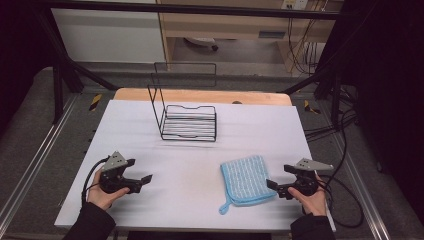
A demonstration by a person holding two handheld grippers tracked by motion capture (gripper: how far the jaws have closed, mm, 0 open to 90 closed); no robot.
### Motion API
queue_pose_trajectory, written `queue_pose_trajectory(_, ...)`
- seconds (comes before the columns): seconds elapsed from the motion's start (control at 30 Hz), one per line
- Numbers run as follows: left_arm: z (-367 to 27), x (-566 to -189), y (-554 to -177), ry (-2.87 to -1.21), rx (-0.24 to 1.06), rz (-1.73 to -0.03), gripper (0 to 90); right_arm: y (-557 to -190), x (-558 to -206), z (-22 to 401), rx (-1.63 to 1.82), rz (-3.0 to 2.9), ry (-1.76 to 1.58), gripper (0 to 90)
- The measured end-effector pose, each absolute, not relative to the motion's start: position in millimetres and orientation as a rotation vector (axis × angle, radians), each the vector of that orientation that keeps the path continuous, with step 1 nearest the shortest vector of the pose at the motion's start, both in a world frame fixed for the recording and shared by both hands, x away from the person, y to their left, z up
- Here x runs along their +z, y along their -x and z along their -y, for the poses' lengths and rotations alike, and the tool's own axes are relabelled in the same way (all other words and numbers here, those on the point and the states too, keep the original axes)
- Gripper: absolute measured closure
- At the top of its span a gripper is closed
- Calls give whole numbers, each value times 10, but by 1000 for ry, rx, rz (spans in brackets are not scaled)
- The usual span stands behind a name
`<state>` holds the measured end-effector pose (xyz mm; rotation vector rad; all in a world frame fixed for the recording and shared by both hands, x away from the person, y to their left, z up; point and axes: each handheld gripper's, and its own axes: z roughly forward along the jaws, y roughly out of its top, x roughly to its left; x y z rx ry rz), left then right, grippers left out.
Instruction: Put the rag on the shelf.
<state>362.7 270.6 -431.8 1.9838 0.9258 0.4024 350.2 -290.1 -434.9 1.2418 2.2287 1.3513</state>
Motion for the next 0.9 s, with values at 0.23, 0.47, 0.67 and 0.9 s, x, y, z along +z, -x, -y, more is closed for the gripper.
queue_pose_trajectory(0.23, -2650, -4325, -3623, -1997, 393, -910, 77, -3500, -4350, 2900, 1348, -2228, -1239, 6)
queue_pose_trajectory(0.47, -2573, -4337, -3632, -2006, 376, -902, 72, -3511, -4359, 2889, 1328, -2235, -1229, 6)
queue_pose_trajectory(0.67, -2496, -4333, -3628, -2014, 376, -901, 66, -3507, -4356, 2869, 1320, -2243, -1223, 6)
queue_pose_trajectory(0.9, -2382, -4320, -3644, -2021, 369, -912, 59, -3504, -4353, 2865, 1315, -2244, -1225, 6)
